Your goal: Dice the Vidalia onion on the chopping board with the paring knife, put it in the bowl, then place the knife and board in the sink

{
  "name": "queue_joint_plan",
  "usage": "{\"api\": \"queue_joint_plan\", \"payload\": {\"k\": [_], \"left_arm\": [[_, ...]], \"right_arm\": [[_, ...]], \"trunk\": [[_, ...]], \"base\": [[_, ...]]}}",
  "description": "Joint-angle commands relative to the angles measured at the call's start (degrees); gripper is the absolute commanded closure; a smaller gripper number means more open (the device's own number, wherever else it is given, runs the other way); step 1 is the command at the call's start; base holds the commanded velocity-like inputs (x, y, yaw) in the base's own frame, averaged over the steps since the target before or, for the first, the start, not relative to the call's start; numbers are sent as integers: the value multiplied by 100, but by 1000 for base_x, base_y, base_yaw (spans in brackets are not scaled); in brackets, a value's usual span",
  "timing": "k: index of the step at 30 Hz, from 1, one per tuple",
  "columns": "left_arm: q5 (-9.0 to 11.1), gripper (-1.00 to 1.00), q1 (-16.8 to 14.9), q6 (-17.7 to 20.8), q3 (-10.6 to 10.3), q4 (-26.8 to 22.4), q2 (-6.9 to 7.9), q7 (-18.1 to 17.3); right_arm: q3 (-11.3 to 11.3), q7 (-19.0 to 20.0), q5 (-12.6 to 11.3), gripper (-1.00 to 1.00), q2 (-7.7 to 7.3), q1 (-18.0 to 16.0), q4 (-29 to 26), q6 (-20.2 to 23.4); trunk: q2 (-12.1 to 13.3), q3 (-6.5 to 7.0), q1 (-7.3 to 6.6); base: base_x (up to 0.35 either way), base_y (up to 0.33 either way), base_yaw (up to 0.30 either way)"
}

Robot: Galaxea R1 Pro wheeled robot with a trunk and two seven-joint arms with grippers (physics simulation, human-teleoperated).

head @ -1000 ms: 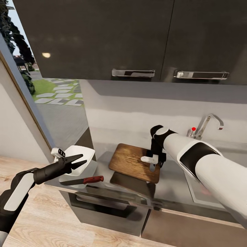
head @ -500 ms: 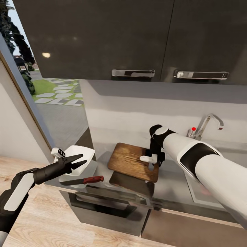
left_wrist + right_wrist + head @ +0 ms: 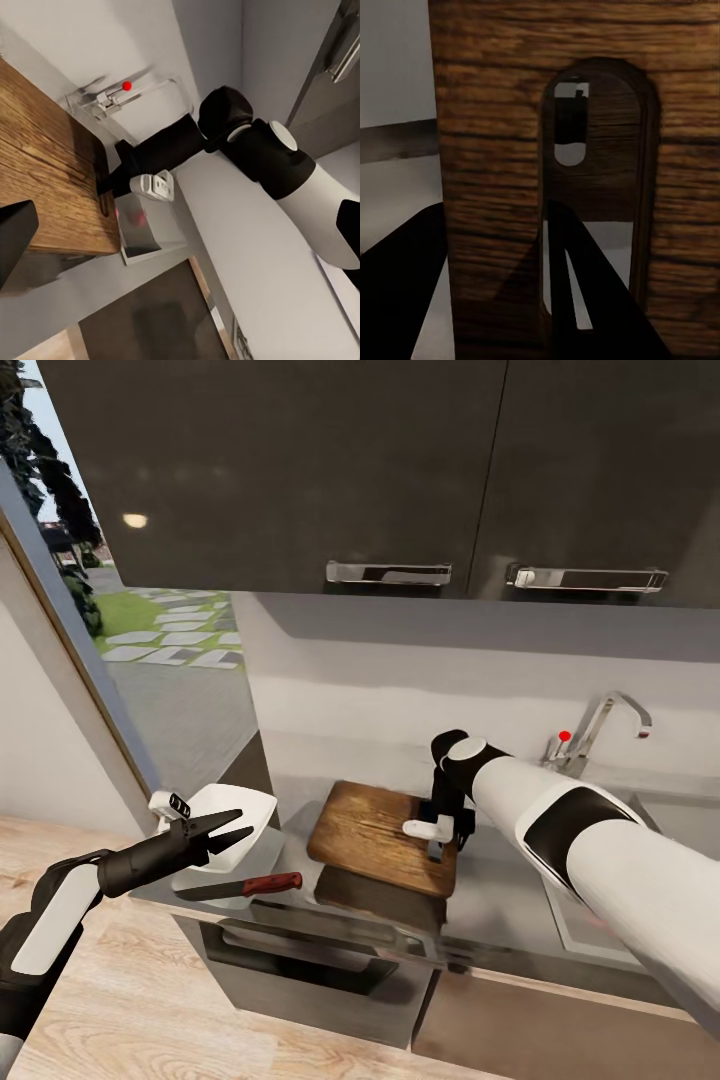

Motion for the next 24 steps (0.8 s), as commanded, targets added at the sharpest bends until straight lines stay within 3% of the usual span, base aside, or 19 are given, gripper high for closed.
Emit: {"api": "queue_joint_plan", "payload": {"k": [1, 24], "left_arm": [[-9, -100, -5, 20, 2, 0, 1, -20], [-9, -100, -5, 20, 2, 0, 0, -22]], "right_arm": [[0, 46, -55, 100, 4, 11, -15, 0], [0, 44, -67, 100, 4, 54, -27, 0]], "trunk": [[-13, -12, 4], [-13, -73, 4]], "base": [[0, 0, 0], [0, 0, 0]]}}
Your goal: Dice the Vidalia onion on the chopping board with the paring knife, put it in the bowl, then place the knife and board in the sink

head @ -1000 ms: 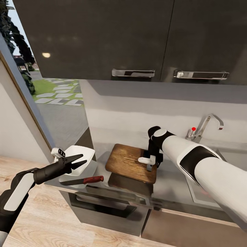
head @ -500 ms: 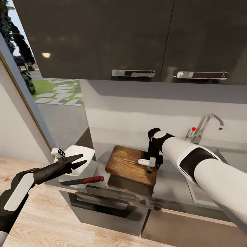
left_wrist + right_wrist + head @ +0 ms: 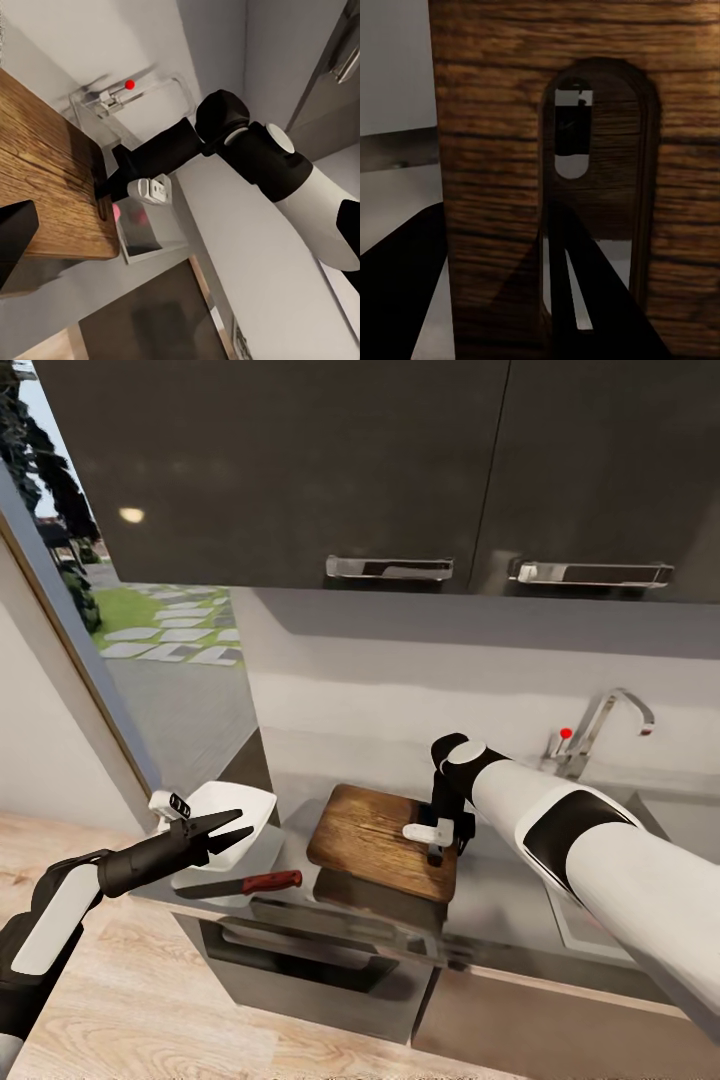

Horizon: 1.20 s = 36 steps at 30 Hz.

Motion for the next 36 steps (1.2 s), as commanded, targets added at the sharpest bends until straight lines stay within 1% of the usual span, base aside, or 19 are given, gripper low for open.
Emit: {"api": "queue_joint_plan", "payload": {"k": [1, 36], "left_arm": [[-8, -100, -5, 20, 2, 0, 1, -20], [-8, -100, -5, 20, 2, 0, -1, -21]], "right_arm": [[0, 48, -56, 100, 4, -9, -12, 0], [0, 57, -46, 100, 4, -7, -7, 0]], "trunk": [[-13, -22, 3], [-13, -347, 3]], "base": [[0, 0, 0], [0, 0, 0]]}}
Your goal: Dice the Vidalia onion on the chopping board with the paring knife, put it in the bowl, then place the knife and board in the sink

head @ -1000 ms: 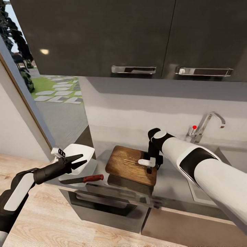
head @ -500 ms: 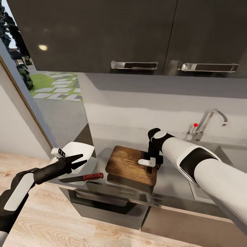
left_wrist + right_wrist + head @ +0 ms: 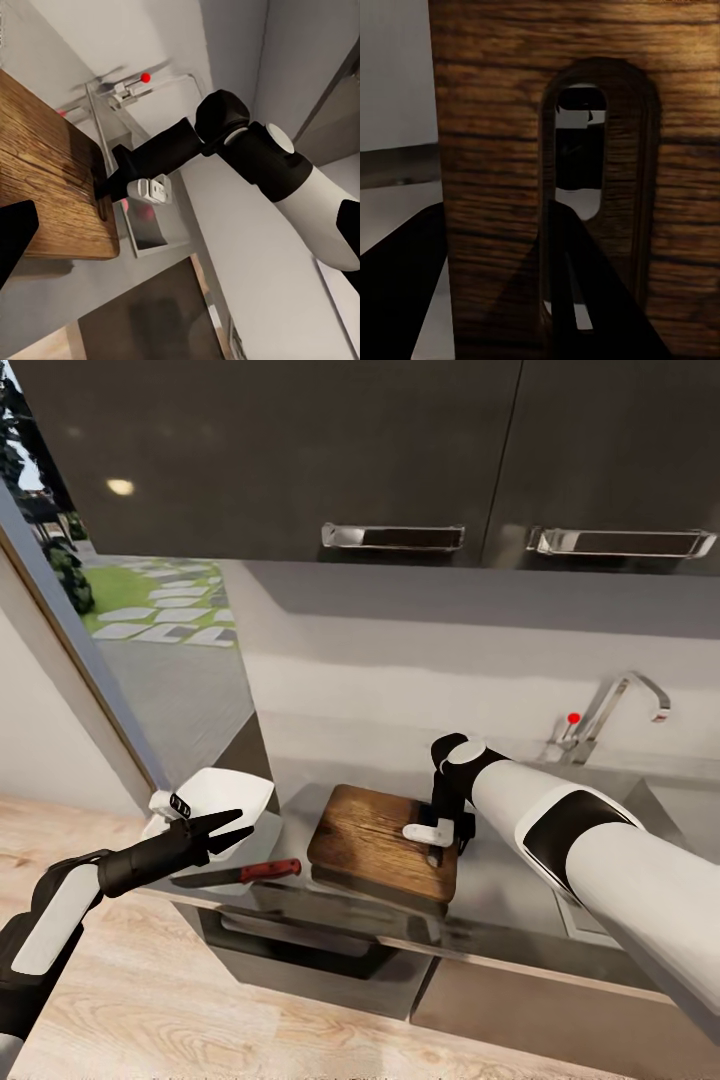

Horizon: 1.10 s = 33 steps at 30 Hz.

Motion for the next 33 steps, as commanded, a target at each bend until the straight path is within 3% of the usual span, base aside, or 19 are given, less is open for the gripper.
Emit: {"api": "queue_joint_plan", "payload": {"k": [1, 16, 33], "left_arm": [[-8, -100, -5, 20, 2, 0, -1, -20], [-8, -100, -5, 20, 2, 0, 2, -19], [-8, -100, -5, 20, 2, 0, 1, -18]], "right_arm": [[0, 48, -58, 100, 4, -9, -13, 0], [0, 48, -51, 100, 4, -9, 26, 0], [0, 40, -51, 100, 4, 66, 83, 0]], "trunk": [[-13, -21, 3], [-13, -147, 3], [-13, -158, 3]], "base": [[0, 0, 0], [0, 0, 0], [0, 0, 0]]}}
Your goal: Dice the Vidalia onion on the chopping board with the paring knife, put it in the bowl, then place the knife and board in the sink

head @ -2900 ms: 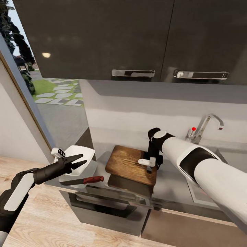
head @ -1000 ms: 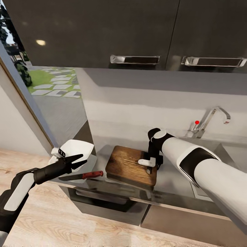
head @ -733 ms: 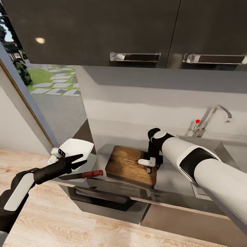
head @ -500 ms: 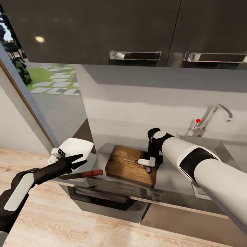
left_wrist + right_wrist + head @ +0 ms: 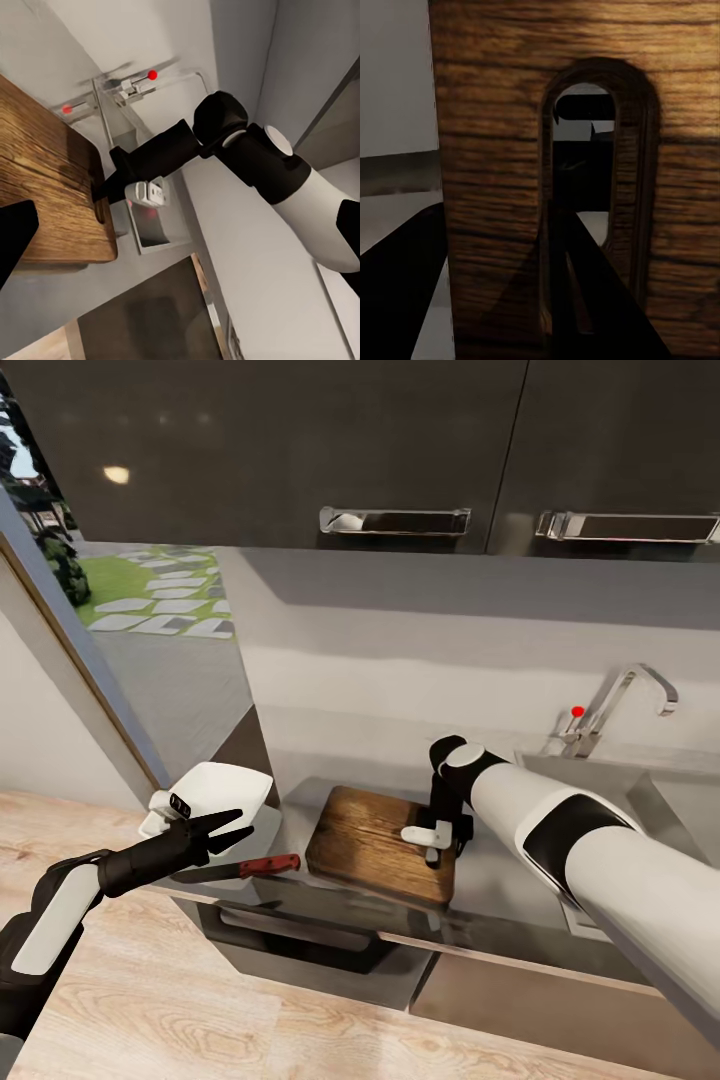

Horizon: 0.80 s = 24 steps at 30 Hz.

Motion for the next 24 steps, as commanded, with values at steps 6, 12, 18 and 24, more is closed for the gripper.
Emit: {"api": "queue_joint_plan", "payload": {"k": [6, 12, 18, 24], "left_arm": [[-9, -100, -5, 18, 2, 0, -4, -21], [-9, -100, -5, 14, 2, 0, -4, -20], [-9, -100, -5, 18, 2, 0, -5, -20], [-9, -100, -5, 17, 2, 0, -5, -21]], "right_arm": [[0, 46, -61, 100, 4, 11, 38, -1], [0, 46, -61, 100, 4, 13, 41, -1], [0, 43, -61, 100, 4, 12, 39, -1], [0, 46, -61, 100, 4, 12, 40, -1]], "trunk": [[-12, -11, 3], [-12, -11, 3], [-12, -11, 3], [-12, -11, 3]], "base": [[0, 0, 0], [0, 0, 0], [0, 0, 0], [0, 0, 0]]}}
